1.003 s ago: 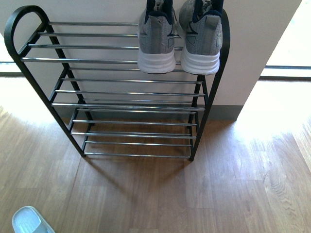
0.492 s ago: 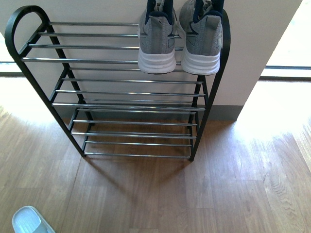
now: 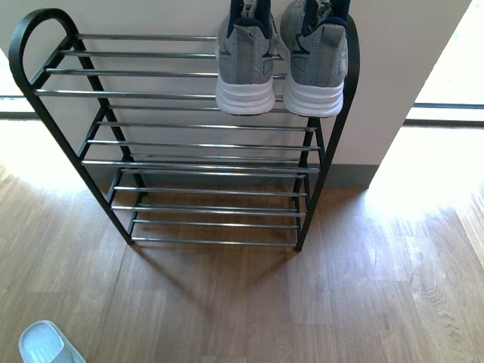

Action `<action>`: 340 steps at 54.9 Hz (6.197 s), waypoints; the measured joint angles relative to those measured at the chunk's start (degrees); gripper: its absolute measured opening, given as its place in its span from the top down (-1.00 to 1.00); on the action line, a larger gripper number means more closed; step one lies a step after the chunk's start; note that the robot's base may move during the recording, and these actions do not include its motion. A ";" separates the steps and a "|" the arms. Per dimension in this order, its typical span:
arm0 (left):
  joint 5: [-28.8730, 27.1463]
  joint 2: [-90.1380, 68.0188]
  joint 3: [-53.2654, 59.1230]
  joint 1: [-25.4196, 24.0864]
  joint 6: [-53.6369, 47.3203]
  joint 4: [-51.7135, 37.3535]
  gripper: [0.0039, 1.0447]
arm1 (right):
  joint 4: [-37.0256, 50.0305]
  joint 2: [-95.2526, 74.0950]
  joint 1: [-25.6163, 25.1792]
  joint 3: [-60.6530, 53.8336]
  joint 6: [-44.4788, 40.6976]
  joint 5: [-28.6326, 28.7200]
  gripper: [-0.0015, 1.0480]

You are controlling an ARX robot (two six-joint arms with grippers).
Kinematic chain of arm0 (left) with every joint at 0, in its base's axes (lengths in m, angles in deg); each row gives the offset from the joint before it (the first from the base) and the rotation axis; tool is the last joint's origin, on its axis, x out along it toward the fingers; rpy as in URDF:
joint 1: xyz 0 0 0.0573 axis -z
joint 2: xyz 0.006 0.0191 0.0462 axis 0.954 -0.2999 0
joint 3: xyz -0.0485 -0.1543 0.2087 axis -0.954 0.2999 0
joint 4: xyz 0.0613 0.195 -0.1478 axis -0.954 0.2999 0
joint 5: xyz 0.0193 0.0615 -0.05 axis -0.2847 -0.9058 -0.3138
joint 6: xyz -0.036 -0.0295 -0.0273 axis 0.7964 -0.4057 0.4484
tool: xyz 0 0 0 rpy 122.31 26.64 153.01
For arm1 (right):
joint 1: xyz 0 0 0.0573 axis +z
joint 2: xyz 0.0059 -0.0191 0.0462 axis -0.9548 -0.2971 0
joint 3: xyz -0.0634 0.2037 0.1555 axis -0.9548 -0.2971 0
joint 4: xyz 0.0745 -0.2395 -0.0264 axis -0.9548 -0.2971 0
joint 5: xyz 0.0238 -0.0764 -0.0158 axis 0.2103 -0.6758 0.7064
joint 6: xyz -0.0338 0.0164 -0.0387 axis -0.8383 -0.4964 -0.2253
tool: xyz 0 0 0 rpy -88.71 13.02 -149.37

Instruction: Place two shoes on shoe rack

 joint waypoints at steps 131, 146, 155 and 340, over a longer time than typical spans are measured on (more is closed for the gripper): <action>21.20 40.79 12.31 -21.97 -2.38 28.30 -0.82 | -0.02 0.00 0.00 0.00 -0.02 -0.02 -0.82; 21.20 40.79 12.31 -21.97 -2.36 28.30 -0.83 | -0.02 0.00 0.00 0.00 -0.02 0.00 -0.82; 21.27 40.79 12.31 -21.97 -2.38 28.30 -0.83 | -0.02 0.02 0.00 0.00 -0.02 -0.22 -0.82; 21.20 40.81 12.31 -21.97 -2.49 28.33 -0.83 | -0.04 0.07 0.00 0.00 -0.02 0.00 -0.82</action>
